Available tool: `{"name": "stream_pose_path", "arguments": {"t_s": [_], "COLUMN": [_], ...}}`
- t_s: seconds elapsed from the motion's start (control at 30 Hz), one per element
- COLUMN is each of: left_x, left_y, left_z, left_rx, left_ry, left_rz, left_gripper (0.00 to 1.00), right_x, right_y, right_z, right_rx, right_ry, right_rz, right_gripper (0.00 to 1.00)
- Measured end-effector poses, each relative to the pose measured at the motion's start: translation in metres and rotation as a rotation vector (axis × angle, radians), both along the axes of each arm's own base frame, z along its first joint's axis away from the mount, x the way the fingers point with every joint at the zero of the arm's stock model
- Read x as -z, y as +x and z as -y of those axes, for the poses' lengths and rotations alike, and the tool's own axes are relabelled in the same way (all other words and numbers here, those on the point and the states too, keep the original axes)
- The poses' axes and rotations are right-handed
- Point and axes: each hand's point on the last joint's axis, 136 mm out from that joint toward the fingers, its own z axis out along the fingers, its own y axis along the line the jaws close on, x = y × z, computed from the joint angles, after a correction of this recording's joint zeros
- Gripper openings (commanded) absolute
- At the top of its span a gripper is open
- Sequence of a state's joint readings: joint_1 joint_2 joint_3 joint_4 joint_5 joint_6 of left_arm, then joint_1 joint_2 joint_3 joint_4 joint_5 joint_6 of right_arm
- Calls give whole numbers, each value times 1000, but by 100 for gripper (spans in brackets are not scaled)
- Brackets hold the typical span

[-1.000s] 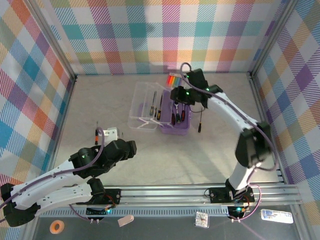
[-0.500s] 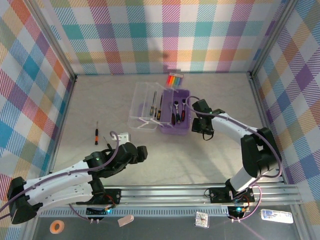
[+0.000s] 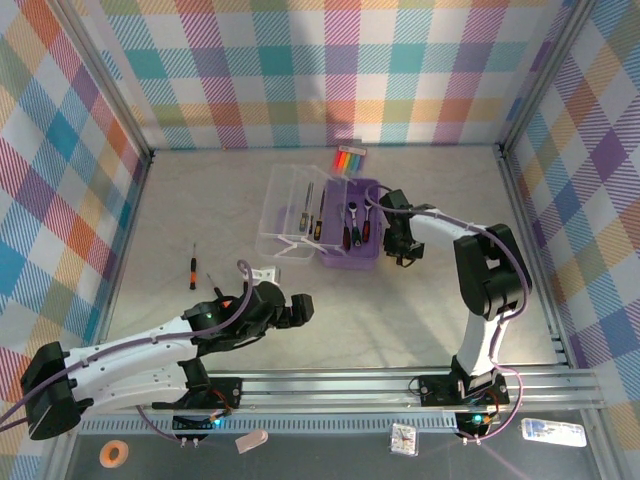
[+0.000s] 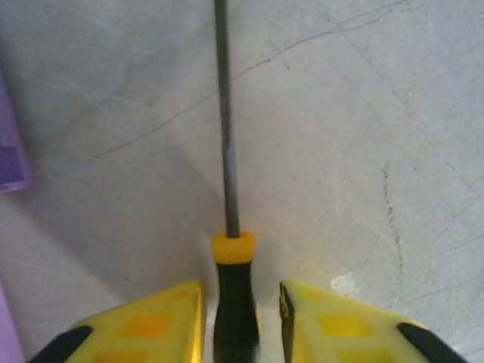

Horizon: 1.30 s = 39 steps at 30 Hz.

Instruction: Pack the tool kit

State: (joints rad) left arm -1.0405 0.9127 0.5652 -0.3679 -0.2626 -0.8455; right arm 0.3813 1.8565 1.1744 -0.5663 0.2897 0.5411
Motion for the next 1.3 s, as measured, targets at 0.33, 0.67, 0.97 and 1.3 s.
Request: {"name": "stream_pose_path", "arguments": {"t_s": [0.33,0.67,0.97,1.3], "left_x": [-22,-39,-50,-31], "left_y": [2,12,10,-7], "left_z": [-13,-50,-107,-150], "left_rx": [-21,-135,-349,-485], "left_ry": [33,147,185,222], "left_rz": [38,116,169,121], "left_gripper": [100,100,100,100], "right_x": [1,-37,-114,-144], "right_y": [-1,-13,-9,11], "right_z": [0,-1,-59,-169], "right_rx": [5,-30,-169,-335], "right_ry": [66,105,196,352], "right_rz": [22,77,208,222], "right_gripper": [9,9,9,9]}}
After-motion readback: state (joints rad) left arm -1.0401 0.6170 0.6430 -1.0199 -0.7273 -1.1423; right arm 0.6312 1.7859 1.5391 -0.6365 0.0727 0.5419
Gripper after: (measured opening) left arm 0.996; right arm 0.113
